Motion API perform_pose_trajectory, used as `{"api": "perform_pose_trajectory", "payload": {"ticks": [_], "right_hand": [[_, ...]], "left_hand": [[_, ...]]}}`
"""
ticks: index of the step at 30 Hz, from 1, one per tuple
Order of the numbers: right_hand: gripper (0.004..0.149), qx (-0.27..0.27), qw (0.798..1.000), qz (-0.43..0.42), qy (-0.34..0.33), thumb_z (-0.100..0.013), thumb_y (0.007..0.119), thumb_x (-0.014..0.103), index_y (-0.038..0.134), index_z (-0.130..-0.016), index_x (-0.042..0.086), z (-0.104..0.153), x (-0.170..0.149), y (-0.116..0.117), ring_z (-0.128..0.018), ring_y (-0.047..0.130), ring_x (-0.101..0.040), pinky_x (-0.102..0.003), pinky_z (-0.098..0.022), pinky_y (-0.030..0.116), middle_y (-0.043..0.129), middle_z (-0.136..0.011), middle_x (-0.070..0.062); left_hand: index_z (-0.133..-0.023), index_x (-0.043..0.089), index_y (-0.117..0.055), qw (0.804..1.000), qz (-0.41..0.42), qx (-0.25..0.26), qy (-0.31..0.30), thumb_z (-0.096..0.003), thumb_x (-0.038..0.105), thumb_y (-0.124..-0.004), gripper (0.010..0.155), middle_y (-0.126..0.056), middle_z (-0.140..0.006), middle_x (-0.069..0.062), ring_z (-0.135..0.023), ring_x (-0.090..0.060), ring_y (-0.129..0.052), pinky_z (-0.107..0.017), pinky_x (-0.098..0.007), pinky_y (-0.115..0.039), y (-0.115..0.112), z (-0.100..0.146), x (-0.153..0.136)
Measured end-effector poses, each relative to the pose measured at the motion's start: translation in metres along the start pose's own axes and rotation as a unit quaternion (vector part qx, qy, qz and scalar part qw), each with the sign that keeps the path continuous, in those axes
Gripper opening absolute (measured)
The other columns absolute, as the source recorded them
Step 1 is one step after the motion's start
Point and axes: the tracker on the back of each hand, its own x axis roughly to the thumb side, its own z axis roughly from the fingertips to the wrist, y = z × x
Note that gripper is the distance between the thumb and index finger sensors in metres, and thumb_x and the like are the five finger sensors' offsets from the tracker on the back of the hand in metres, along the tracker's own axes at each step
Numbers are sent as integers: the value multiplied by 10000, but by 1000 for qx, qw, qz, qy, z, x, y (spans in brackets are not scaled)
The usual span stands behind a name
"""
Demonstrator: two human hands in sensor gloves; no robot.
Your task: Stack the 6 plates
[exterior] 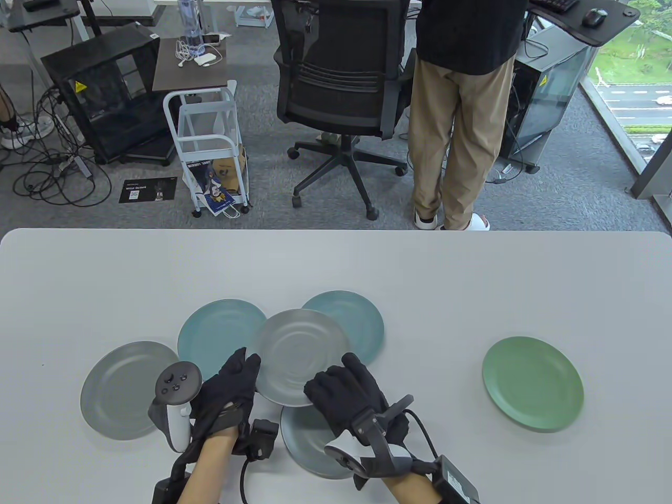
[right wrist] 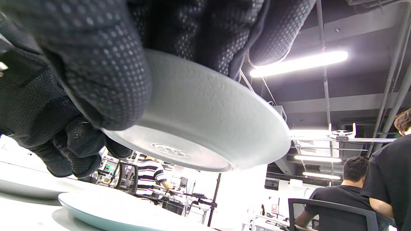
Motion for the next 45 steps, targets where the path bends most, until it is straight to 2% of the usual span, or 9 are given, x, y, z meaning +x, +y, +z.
{"api": "perform_pose_trajectory", "payload": {"ticks": [9,14,20,23,27,30,45], "right_hand": [[370,0,1000,-2,-10,-366,965,457,870,-714,374,0,1,-1,-690,966,-108,-442,-744,639,995,-710,162],[388,9,1000,-1,-8,-392,931,457,844,-763,382,0,-1,0,-745,938,-113,-451,-754,617,968,-773,160],[600,25,999,35,19,-390,927,485,699,-929,353,6,-24,7,-890,810,-176,-484,-771,553,829,-956,102],[645,46,996,63,43,-389,925,497,662,-959,347,10,-43,11,-907,791,-187,-494,-774,541,801,-985,90],[658,81,989,77,92,-400,919,491,642,-977,339,16,-69,17,-919,778,-199,-503,-777,527,781,-1003,78],[616,101,984,92,113,-430,889,480,642,-978,342,19,-82,19,-920,777,-203,-504,-777,526,780,-1006,76],[555,123,979,70,150,-466,833,487,657,-973,342,24,-95,22,-917,780,-208,-510,-778,520,793,-999,72]], "left_hand": [[-902,198,-719,1000,11,-10,20,-396,499,-733,589,-1056,-490,76,-733,-127,-917,-808,-481,-379,-1,0,-2],[-897,184,-725,999,22,-4,28,-399,476,-736,578,-1059,-470,57,-708,-123,-931,-806,-478,-401,0,-1,-4],[-896,183,-736,999,24,2,31,-400,465,-739,570,-1059,-458,32,-701,-127,-934,-806,-478,-402,3,-1,-5],[-895,186,-740,999,16,2,29,-398,465,-741,570,-1061,-454,29,-697,-126,-938,-805,-479,-404,1,-2,-4],[-895,195,-745,1000,5,-4,30,-396,461,-745,565,-1065,-451,25,-694,-128,-941,-805,-481,-405,0,-3,-5],[-896,201,-752,999,-5,-8,30,-397,455,-749,560,-1068,-449,17,-693,-131,-943,-805,-484,-403,-2,-3,-4],[-882,245,-791,995,-95,-34,16,-384,444,-767,536,-1085,-435,8,-672,-140,-958,-805,-480,-397,-15,-1,3]]}}
